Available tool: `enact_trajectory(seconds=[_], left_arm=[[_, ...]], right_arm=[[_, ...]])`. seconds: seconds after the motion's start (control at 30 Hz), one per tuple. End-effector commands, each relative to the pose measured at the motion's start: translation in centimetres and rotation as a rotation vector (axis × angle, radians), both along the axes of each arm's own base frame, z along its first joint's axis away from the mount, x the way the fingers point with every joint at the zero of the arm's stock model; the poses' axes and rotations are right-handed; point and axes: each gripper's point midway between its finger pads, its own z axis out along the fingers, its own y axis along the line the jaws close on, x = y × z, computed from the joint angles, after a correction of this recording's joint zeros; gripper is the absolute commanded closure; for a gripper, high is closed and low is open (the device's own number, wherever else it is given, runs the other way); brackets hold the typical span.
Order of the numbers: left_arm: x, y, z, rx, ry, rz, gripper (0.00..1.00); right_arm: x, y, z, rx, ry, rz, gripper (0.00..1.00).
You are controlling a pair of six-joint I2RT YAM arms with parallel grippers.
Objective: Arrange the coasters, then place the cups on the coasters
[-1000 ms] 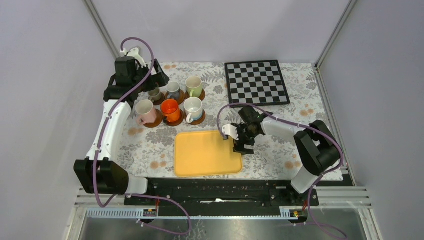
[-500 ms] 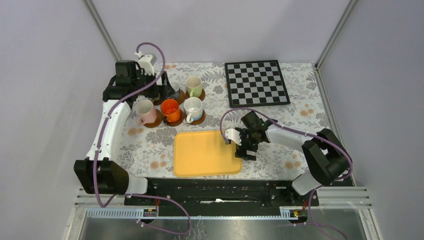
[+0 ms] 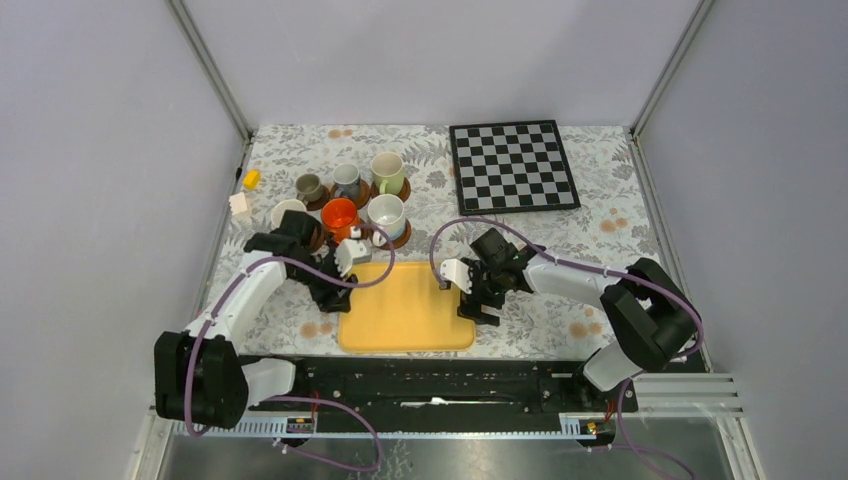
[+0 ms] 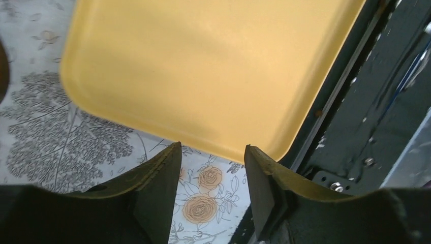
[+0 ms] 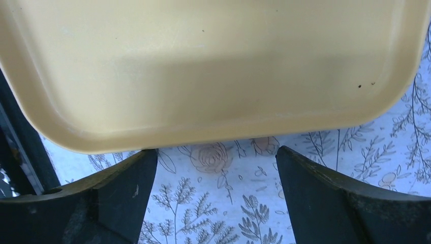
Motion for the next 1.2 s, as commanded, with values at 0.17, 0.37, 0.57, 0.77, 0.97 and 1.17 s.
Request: enact_trajectory(seconds=[0.17, 0.37, 0.57, 0.77, 0.97, 1.17], left_arm=[[3.7, 0.4, 1.9, -0.131, -0.249, -0.15, 0.51], [6.4, 1.8, 7.9, -0.252, -0.313, -0.042, 0.48], [9.6, 3.8, 14.1, -0.331, -0.361, 0.131, 0.42], [11.5, 5.2, 16.3, -0.361, -0.408, 0.241, 0.36], [13.6, 7.1, 17.2, -0.38, -0.433, 0.374, 0.29], [14.7, 8.1, 18.0, -0.418, -0.407, 0.442, 0.25]], right_arm=[[-4.4, 1.7, -2.8, -0.052, 0.163, -0.009, 0.07], [-4.2, 2.3, -3.1, -0.094, 0.151, 0.006, 0.07], [-3.7, 4.7, -2.3, -0.086, 0.135, 0.038, 0.06], [-1.7, 6.8, -1.5, -0.08, 0.09, 0.082, 0.05], [-1.8, 8.9, -1.3, -0.092, 0.087, 0.094, 0.05], [-2.2, 11.3, -1.5, -0.067, 0.07, 0.078, 0.04]])
